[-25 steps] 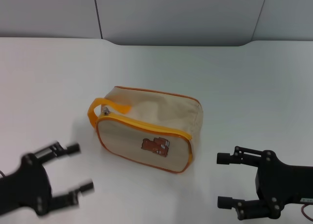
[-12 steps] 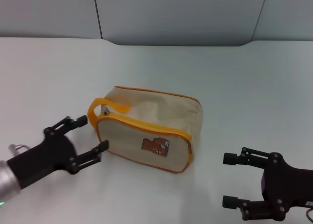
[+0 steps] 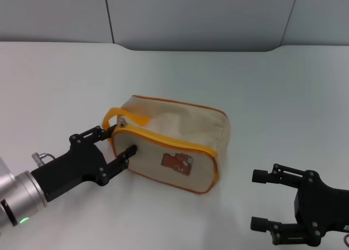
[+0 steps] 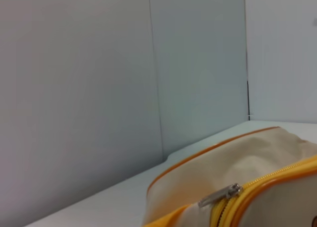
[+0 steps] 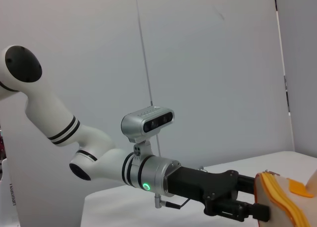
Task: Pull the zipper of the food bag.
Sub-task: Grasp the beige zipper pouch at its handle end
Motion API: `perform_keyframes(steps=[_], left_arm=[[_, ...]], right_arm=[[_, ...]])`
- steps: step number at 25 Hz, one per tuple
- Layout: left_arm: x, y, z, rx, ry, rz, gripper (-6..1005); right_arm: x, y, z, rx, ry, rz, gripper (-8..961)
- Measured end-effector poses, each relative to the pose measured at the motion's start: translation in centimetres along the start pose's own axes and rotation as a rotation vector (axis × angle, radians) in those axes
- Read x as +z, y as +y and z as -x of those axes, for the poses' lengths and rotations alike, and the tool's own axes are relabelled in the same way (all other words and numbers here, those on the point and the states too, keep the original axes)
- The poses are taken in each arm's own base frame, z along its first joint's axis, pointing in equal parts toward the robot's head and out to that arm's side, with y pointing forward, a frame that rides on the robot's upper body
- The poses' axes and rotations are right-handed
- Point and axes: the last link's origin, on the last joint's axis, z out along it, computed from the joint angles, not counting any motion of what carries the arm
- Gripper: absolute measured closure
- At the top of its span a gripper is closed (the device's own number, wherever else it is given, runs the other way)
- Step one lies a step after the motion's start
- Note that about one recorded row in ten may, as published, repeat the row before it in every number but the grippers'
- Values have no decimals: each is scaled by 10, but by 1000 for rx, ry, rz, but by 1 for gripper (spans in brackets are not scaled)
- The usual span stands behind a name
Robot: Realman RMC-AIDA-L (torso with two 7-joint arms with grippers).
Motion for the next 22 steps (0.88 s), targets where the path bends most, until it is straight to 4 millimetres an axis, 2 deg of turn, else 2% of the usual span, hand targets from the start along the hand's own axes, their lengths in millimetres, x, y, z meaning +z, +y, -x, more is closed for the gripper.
perform_keyframes(steps=[4, 9, 17, 22], left_arm=[[4, 3, -1, 25, 8, 9, 395], [7, 6, -1, 49, 15, 12, 632], [8, 10, -2, 96, 48, -18, 745], [5, 7, -11, 155, 114, -65, 777]], right_arm=[[0, -1, 1, -2, -4, -3, 116], [0, -1, 1, -3, -8, -8, 117], [-3, -3, 3, -4, -30, -39, 117], [-7, -5, 8, -47, -138, -133, 118]])
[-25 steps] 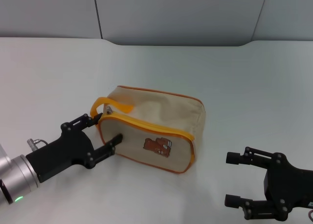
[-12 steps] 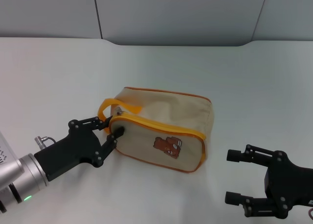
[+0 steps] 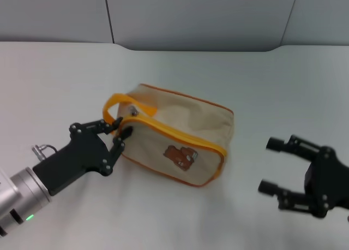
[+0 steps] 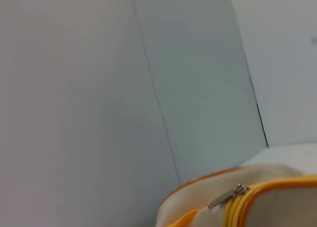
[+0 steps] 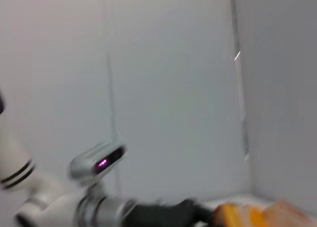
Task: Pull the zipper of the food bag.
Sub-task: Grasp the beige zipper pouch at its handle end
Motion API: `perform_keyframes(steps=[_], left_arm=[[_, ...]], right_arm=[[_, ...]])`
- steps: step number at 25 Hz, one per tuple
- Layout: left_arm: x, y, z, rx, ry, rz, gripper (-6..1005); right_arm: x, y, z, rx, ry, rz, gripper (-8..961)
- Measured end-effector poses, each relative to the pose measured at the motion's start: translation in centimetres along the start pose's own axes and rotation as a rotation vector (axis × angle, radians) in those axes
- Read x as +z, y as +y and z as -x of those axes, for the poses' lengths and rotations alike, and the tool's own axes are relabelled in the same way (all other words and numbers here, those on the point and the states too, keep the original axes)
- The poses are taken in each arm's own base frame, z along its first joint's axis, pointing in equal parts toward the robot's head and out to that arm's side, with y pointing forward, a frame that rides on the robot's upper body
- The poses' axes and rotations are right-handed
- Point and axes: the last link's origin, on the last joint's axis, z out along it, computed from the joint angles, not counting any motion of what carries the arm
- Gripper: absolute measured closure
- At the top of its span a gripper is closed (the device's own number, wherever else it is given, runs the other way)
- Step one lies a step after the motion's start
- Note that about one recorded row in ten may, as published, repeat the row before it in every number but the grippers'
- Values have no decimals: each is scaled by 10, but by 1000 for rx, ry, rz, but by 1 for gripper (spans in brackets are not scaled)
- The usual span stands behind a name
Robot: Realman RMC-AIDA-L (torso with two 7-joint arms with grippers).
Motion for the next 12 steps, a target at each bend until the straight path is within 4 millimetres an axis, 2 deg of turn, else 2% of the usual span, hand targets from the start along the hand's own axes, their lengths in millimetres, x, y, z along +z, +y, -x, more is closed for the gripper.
perform_keyframes(steps=[7, 9, 12], left_arm=[[2, -19, -25, 126, 123, 28, 831], [7, -22, -31, 164, 150, 39, 840], [13, -25, -38, 211, 179, 55, 853]], right_arm=[[5, -6, 4, -191, -255, -312, 118], [13, -7, 0, -293, -279, -423, 119], [37, -10, -9, -523, -224, -589, 119]])
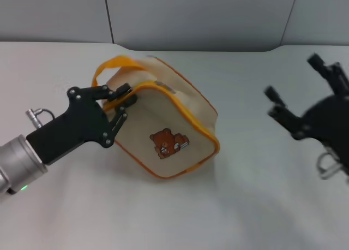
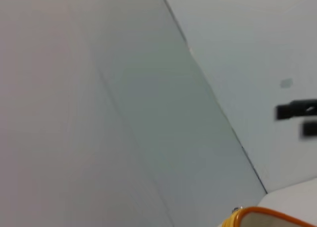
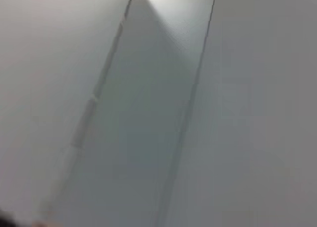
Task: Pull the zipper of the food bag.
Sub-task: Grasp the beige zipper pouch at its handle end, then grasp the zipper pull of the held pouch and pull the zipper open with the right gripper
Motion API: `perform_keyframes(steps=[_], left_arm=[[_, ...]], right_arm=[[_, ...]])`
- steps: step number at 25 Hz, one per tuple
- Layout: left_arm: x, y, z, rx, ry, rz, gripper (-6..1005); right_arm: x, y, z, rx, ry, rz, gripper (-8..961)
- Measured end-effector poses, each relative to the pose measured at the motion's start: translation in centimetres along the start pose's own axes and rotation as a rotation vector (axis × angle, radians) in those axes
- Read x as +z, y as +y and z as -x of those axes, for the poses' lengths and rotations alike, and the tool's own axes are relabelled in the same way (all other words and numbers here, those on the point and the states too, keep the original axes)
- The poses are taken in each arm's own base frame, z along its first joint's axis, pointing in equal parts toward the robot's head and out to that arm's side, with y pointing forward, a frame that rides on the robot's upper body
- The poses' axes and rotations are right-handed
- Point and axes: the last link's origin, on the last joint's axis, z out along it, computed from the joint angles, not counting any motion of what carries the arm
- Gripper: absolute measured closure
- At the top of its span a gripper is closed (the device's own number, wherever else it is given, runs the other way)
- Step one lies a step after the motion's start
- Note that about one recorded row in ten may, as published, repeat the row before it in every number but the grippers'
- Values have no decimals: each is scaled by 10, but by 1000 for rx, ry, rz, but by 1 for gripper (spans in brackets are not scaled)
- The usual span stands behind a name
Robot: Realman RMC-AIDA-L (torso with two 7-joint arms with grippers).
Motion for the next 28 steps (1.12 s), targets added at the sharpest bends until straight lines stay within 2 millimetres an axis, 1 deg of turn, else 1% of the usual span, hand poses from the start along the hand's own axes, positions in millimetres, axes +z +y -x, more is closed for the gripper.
perform_keyframes(steps=[2, 4, 7, 12, 17, 28], left_arm=[[5, -2, -2, 21, 13, 11, 855], [8, -3, -4, 34, 23, 18, 858], [11, -4, -5, 43, 30, 22, 876], [13, -5, -6, 46, 34, 25, 912], [17, -6, -7, 50, 40, 33, 925], [22, -3, -8, 49, 51, 53, 939]], right_arm=[[16, 12, -5, -159, 26, -11, 119], [29, 22, -6, -266, 38, 9, 119], [47, 37, -7, -377, 37, 52, 120], [57, 45, -12, -447, 64, 102, 120], [59, 53, -11, -475, 55, 136, 121], [65, 53, -11, -488, 54, 142, 122]])
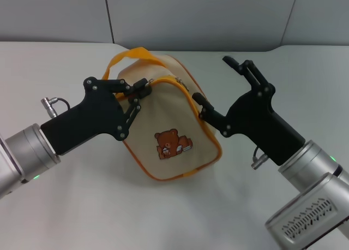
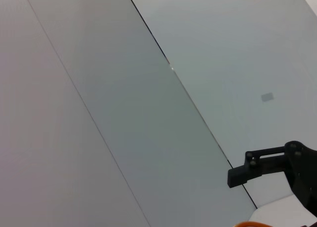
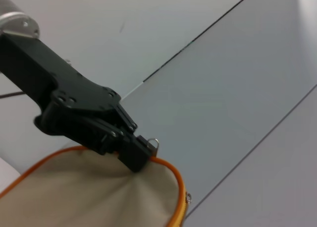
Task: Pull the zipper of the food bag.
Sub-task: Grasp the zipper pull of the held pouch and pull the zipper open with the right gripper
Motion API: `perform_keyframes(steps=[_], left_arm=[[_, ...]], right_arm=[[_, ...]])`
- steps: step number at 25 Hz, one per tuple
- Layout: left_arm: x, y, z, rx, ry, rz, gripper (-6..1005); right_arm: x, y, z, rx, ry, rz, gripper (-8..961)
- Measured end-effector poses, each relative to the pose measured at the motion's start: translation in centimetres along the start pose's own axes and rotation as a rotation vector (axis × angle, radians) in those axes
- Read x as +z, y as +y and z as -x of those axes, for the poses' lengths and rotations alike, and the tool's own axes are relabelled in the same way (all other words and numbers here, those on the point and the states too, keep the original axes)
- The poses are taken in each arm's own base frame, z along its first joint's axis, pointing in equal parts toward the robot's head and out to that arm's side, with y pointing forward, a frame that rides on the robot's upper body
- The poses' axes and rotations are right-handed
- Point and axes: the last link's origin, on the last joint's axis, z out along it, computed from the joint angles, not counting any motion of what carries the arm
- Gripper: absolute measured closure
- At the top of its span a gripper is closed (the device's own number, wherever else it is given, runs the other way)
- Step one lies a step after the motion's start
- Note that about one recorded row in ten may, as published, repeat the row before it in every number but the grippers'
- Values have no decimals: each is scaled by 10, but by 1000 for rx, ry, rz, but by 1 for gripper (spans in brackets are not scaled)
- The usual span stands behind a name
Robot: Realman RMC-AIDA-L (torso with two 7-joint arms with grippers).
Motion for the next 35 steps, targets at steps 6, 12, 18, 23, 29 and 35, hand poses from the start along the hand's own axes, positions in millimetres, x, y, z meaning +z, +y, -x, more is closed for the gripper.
perform_keyframes(steps=[6, 12, 18, 23, 29, 35], left_arm=[[0, 1, -1, -3, 5, 2, 941], [1, 1, -1, -3, 8, 4, 942], [2, 1, -1, -3, 10, 4, 943], [2, 1, -1, -2, 10, 5, 944], [3, 0, -1, -2, 10, 4, 945], [3, 1, -1, -5, 9, 3, 945]], right_arm=[[6, 1, -7, -7, 39, 20, 122], [13, 8, 2, 6, 0, 56, 123], [18, 7, 10, 30, -24, 24, 123], [16, 7, 11, 46, -19, 8, 124], [13, 11, 12, 62, -11, 17, 198], [12, 15, 15, 64, -25, 39, 412]])
